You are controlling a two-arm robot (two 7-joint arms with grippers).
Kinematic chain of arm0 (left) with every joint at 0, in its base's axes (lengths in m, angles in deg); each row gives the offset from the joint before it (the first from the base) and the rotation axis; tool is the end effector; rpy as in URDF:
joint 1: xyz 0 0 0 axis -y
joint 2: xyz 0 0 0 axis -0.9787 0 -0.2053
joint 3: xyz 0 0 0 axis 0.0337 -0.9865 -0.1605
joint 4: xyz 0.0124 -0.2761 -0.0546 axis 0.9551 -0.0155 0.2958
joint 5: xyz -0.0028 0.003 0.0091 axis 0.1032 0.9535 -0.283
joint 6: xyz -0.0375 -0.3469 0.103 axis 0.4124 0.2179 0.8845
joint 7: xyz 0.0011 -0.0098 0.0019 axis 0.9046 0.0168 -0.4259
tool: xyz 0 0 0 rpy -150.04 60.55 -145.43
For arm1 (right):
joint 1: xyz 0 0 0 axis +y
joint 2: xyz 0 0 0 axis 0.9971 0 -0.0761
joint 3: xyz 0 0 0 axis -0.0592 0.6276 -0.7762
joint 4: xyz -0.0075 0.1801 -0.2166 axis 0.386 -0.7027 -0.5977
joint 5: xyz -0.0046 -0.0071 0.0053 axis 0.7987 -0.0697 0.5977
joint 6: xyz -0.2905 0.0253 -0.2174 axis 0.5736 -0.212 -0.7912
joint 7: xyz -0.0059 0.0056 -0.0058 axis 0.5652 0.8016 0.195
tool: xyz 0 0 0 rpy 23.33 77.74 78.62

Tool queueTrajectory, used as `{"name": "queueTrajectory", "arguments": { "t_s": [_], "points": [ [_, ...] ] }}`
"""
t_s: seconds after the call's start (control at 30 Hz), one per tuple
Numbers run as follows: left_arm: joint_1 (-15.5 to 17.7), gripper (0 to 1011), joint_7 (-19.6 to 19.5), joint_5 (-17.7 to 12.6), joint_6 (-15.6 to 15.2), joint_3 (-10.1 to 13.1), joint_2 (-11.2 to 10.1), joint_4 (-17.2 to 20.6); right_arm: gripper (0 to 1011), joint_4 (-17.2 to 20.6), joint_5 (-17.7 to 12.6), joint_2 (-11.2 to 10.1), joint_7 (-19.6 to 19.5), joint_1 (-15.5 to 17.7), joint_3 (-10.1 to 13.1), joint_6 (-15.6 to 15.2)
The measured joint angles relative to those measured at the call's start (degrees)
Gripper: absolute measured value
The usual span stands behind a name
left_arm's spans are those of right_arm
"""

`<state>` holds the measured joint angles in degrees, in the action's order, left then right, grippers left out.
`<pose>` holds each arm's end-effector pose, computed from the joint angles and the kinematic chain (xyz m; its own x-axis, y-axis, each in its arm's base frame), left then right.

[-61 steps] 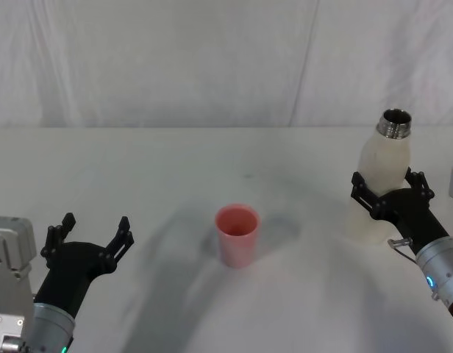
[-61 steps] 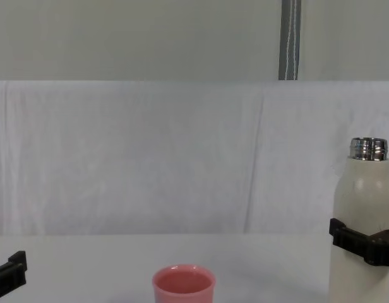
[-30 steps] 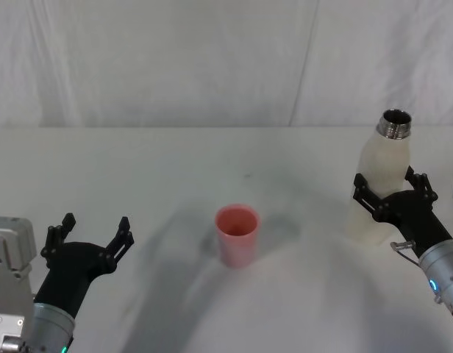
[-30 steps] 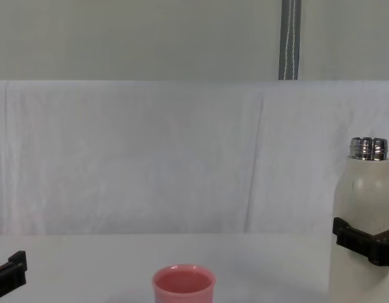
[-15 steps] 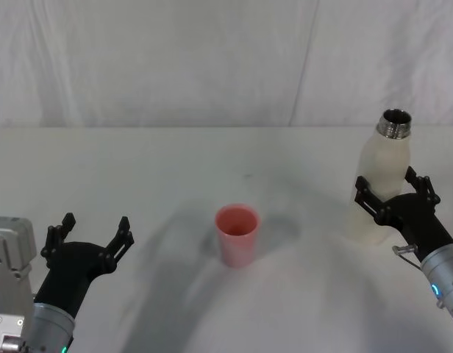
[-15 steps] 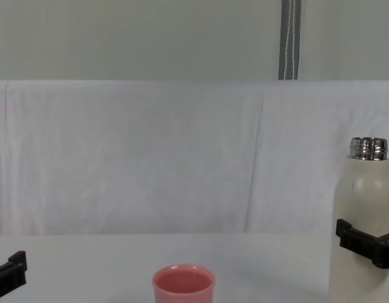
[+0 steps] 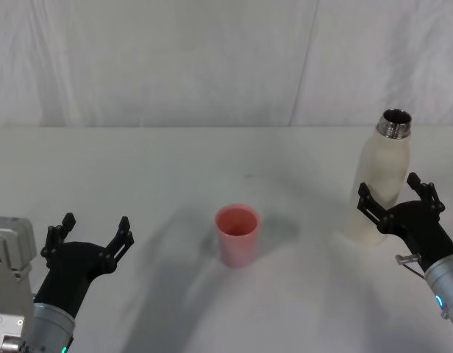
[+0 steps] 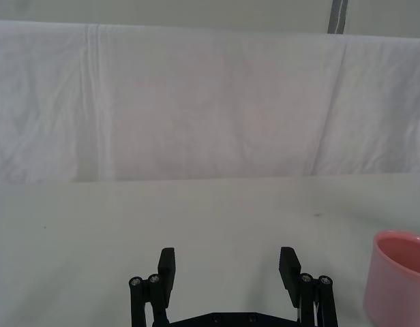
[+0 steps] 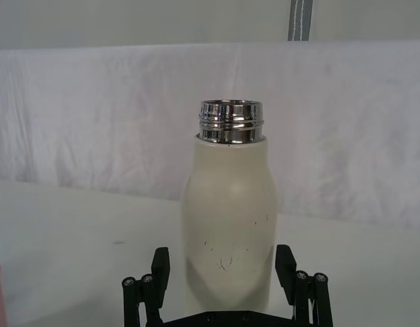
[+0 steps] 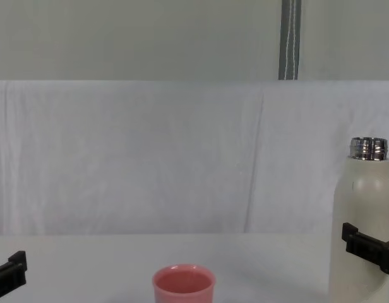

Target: Grasp the thermos with one hand and pour water into the cup lid.

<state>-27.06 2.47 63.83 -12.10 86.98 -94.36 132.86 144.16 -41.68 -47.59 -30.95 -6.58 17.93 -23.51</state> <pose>0.3098 0.0297 -0.2774 0.1245 0.9917 -0.0327 -0.9921 0.1239 -0.0177 0.3914 0.0035 -0.2934 0.2969 -0.9548 0.0151 0.9488 0.2967 0.1079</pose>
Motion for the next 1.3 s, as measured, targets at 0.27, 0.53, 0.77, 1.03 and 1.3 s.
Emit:
{"name": "queueTrajectory", "arguments": {
  "t_s": [0.27,0.53,0.77,1.03,1.3],
  "points": [
    [0.0,1001,0.0,0.0,0.0,0.0,0.0,0.0,1001,2.32,0.39,-0.08,-0.27,2.04,0.27,-0.14],
    [0.0,1001,0.0,0.0,0.0,0.0,0.0,0.0,1001,4.32,0.7,-0.5,-0.21,3.48,0.53,-0.14],
    [0.0,1001,0.0,0.0,0.0,0.0,0.0,0.0,1001,5.67,0.69,-0.93,0.29,4.41,0.73,0.06],
    [0.0,1001,0.0,0.0,0.0,0.0,0.0,0.0,1000,6.84,0.64,-1.59,1.03,5.75,0.6,0.06],
    [0.0,1001,0.0,0.0,0.0,0.0,0.0,0.0,1001,7.95,0.56,-2.04,1.24,7.57,0.43,-0.01]
  ]
}}
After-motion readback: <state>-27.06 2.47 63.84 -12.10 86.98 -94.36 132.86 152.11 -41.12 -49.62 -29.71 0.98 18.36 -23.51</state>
